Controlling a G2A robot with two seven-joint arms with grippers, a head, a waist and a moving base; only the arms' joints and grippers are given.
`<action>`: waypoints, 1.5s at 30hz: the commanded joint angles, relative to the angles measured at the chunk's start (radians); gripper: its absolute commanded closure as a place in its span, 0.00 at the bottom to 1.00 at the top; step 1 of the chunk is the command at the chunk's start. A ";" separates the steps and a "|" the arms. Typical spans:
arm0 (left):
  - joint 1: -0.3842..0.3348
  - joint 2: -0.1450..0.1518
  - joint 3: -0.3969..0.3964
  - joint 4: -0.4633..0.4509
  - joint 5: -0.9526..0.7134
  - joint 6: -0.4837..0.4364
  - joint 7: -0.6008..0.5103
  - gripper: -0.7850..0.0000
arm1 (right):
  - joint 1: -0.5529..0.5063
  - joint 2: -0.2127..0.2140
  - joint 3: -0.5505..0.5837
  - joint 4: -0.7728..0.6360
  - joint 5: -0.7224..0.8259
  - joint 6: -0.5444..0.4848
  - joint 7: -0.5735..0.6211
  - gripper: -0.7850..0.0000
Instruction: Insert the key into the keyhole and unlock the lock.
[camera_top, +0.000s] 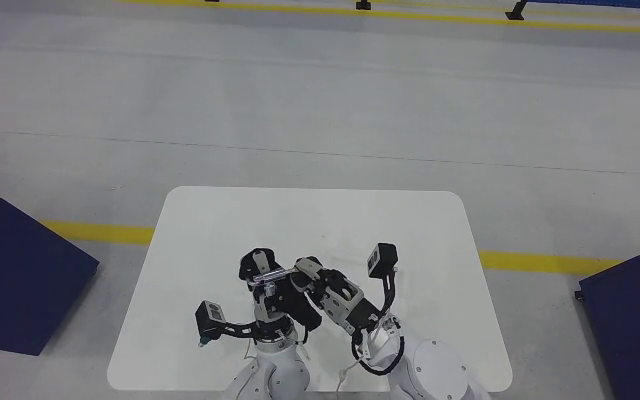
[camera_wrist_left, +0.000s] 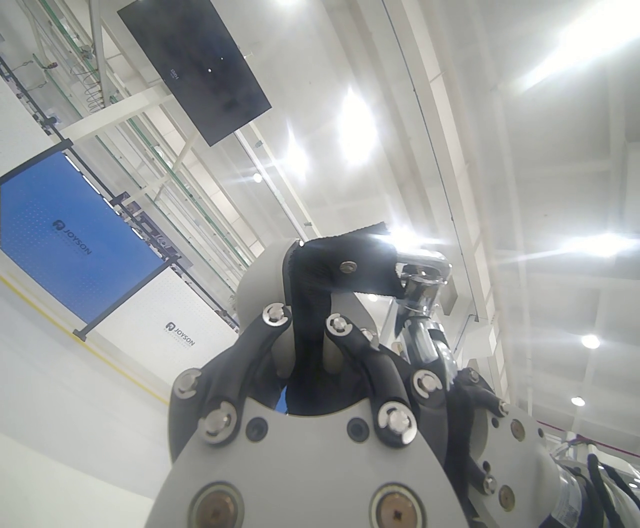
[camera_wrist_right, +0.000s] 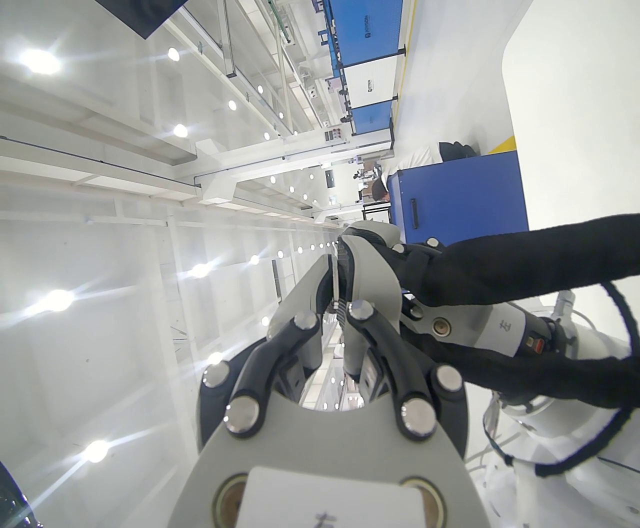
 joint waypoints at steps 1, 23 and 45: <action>0.002 -0.001 -0.003 -0.002 0.003 -0.003 -0.004 1.00 | 0.000 -0.001 0.003 -0.002 0.003 0.000 0.001 1.00; 0.014 -0.014 -0.028 0.009 0.050 0.008 -0.024 1.00 | -0.003 -0.007 -0.009 -0.003 -0.060 -0.008 0.004 1.00; 0.022 -0.029 -0.044 0.000 0.019 -0.004 -0.038 1.00 | -0.014 -0.013 0.013 -0.004 -0.068 -0.011 -0.002 0.01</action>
